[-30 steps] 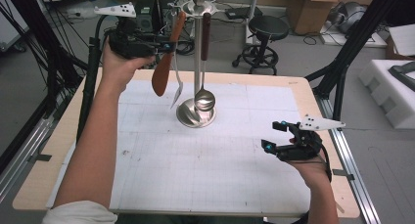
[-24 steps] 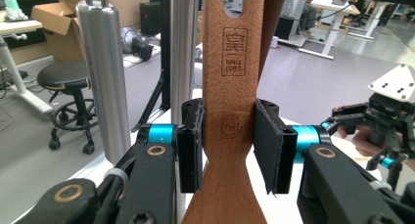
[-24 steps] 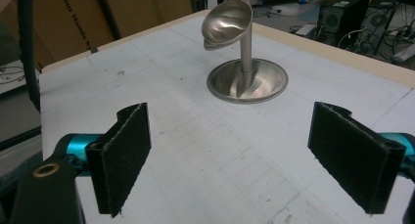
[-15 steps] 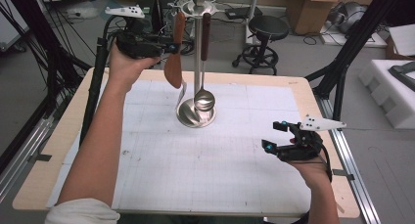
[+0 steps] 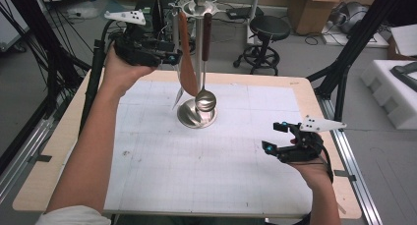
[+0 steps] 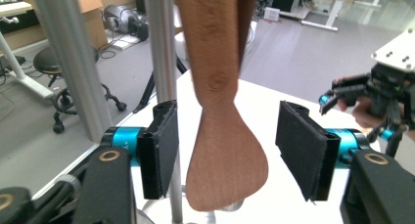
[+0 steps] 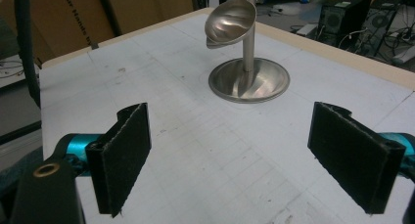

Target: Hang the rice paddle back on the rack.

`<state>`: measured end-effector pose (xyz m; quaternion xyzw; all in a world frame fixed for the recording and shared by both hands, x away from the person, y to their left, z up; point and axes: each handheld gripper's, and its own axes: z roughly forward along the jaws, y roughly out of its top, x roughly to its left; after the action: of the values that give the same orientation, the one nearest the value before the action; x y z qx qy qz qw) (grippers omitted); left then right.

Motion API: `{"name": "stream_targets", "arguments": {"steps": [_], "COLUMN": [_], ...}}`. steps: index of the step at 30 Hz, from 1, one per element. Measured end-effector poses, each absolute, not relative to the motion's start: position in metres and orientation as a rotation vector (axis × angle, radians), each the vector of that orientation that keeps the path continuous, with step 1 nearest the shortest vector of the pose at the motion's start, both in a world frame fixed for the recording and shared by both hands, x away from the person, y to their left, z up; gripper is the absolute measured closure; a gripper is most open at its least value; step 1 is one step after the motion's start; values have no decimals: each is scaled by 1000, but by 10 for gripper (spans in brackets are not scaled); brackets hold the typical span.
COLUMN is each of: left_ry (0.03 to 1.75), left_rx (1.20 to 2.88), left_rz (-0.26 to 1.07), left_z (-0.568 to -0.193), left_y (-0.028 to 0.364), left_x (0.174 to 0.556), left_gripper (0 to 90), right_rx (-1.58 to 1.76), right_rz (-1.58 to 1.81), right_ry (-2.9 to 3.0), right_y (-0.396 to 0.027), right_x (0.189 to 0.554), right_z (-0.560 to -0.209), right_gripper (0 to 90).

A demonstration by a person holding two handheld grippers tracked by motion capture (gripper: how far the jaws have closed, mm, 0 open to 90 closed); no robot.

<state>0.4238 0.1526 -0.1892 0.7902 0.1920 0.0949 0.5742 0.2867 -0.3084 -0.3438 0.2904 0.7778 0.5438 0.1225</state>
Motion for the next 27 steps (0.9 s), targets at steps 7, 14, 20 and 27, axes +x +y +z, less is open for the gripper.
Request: {"name": "stream_targets", "arguments": {"steps": [7,14,20,27], "left_ry": [424,407,392,386], "left_rx": [1843,1805,1778,1767], "left_rz": [201,209,224,215], "left_z": [-196,-206,-214,-230], "left_y": [162,175,187,193], "left_x": [406,391,378,366], "left_gripper": [304,226,161,128], "right_rx": [832,821,827,824], "right_rz": [1589,1592,1611,1616], "right_ry": [2264,2260,2241,2241], "right_y": [-307,-307,-311,-311], "right_x": [285,285,284,285], "right_z": [-341,-340,-338,-338], "right_gripper": [153,153,153,153]}}
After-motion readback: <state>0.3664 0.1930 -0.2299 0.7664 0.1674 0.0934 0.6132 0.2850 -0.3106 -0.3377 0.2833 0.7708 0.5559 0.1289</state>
